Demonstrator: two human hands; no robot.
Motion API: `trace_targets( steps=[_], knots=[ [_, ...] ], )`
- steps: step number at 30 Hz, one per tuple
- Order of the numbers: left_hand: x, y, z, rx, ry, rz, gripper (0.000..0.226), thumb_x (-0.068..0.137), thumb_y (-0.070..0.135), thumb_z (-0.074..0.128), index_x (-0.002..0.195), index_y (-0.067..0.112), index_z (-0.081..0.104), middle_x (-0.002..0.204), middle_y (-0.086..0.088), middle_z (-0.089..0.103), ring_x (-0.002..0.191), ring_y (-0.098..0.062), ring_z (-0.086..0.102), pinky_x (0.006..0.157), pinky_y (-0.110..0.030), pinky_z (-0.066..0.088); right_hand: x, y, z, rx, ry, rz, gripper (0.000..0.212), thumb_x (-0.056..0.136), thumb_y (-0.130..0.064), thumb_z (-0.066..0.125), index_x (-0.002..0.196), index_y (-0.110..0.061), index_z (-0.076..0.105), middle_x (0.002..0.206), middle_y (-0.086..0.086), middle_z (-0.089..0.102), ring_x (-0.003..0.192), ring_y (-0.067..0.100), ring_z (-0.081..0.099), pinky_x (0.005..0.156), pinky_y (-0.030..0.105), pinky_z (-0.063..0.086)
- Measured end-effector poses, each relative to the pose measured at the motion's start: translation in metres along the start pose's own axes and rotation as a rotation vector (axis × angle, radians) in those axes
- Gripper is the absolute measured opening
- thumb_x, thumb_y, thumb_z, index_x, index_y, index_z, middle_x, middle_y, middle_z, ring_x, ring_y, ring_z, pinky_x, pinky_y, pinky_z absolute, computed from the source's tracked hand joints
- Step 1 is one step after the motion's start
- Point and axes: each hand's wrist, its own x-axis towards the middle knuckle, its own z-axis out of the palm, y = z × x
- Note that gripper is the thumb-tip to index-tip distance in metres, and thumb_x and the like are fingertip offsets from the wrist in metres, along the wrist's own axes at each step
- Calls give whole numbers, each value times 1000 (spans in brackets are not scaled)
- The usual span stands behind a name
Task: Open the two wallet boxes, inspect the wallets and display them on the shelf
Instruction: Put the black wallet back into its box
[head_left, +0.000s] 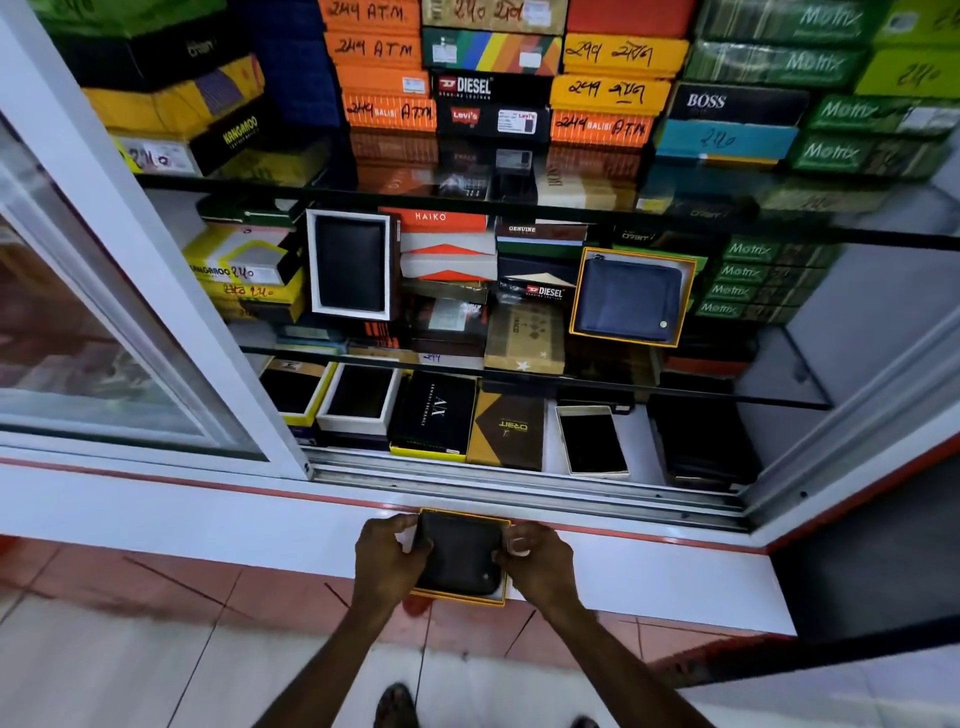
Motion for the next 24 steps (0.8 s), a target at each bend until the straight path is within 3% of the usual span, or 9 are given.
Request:
trace_targets(
  steps=[3,6,9,11,14,19,22,24],
  knots=[
    [2,0,2,9,-54,-88,35,84,24,70,112,4,69,117,-11,71,110,-29,65,95,-32,46,2,3,3,52,-40,99,24,68,-16,84,77,-19,62,91,7,73,90,27,71,86,38,58],
    [1,5,-3,6,-90,-88,23,85,23,67,98,6,75,103,-11,76,101,-29,68,90,-34,50,0,-2,-3,133,-40,127,25,70,-9,82,66,-27,65,91,14,77,79,31,74,80,49,61],
    [-4,25,-18,-145,-13,-109,17,81,18,71,97,11,75,96,-5,76,94,-22,68,91,-35,51,-8,-21,-21,274,-34,94,14,74,-4,79,82,-14,74,95,16,77,67,24,71,63,38,63],
    [-5,43,-33,-269,56,-134,17,76,14,75,93,15,75,90,2,75,91,-18,69,91,-35,53,-12,-39,-39,346,0,26,17,76,-5,79,91,-10,75,96,13,77,67,19,71,55,29,58],
    [-3,85,-62,-461,118,-61,23,72,9,78,92,19,74,88,3,77,83,-15,71,82,-35,57,-19,-82,-74,419,54,-140,22,77,-5,78,95,-18,75,95,3,78,69,14,73,61,31,59],
    [28,167,-101,-579,231,246,29,75,11,79,102,18,73,89,7,76,76,-6,70,69,-14,54,-4,-167,-123,506,131,-389,27,80,-1,75,94,-24,72,97,7,76,85,18,69,83,37,55],
    [62,203,-106,-560,309,362,34,75,16,79,109,19,72,93,10,75,76,-6,68,69,-9,52,19,-205,-140,453,179,-481,31,85,-10,72,110,-27,68,100,-12,73,83,-1,68,81,24,54],
    [88,217,-101,-507,320,394,37,78,19,77,114,15,71,99,6,75,80,-8,70,76,-19,56,38,-222,-145,408,159,-464,36,89,-14,67,124,-22,63,95,-23,66,77,-11,63,77,17,51]
  ],
)
